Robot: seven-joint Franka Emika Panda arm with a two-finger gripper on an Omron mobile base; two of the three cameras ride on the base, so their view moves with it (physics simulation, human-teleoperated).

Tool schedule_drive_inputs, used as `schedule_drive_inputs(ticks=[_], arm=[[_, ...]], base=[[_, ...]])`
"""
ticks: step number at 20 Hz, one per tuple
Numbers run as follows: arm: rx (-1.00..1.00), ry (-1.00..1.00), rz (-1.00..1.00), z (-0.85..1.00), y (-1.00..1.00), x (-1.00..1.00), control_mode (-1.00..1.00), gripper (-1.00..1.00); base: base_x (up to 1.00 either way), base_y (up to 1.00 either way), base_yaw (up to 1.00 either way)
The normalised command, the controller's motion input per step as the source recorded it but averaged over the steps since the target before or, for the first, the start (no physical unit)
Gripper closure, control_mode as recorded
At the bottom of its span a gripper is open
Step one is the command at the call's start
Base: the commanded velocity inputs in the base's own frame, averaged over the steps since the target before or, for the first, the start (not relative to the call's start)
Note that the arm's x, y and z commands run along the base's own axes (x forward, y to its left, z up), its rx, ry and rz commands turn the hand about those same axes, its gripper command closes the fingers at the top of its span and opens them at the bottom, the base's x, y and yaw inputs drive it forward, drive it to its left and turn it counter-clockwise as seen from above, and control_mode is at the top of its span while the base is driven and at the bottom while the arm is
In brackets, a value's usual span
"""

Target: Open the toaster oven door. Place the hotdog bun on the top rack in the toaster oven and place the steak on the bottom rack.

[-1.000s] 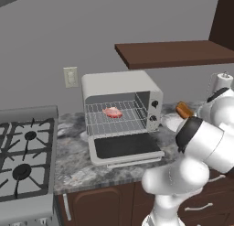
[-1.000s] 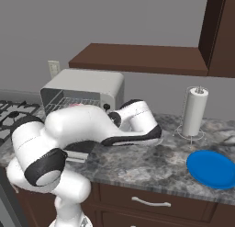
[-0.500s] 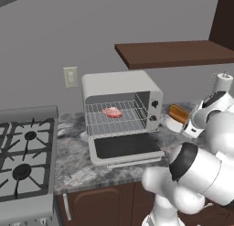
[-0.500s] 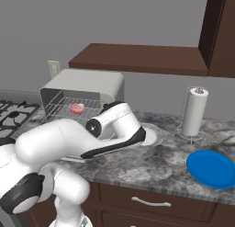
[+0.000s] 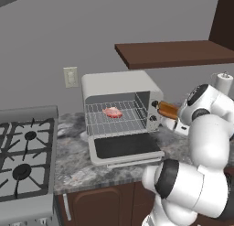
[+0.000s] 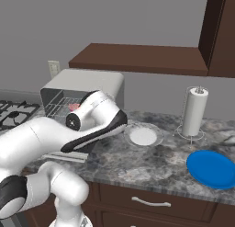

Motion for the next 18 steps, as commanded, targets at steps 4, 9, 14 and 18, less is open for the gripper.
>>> schedule_drive_inputs(ticks=[4,9,14,18], arm=[[0.0,0.16,0.19,0.71,0.32,0.01,-1.0,1.0],[0.0,0.26,0.25,0.52,0.37,-0.05,-1.0,1.0],[0.0,0.28,0.29,0.48,0.44,-0.01,-1.0,1.0],[-0.02,0.36,0.28,0.45,0.44,0.0,-1.0,1.0]], base=[[0.0,0.0,0.0],[0.0,0.0,0.0],[0.0,0.0,0.0],[0.0,0.0,0.0]])
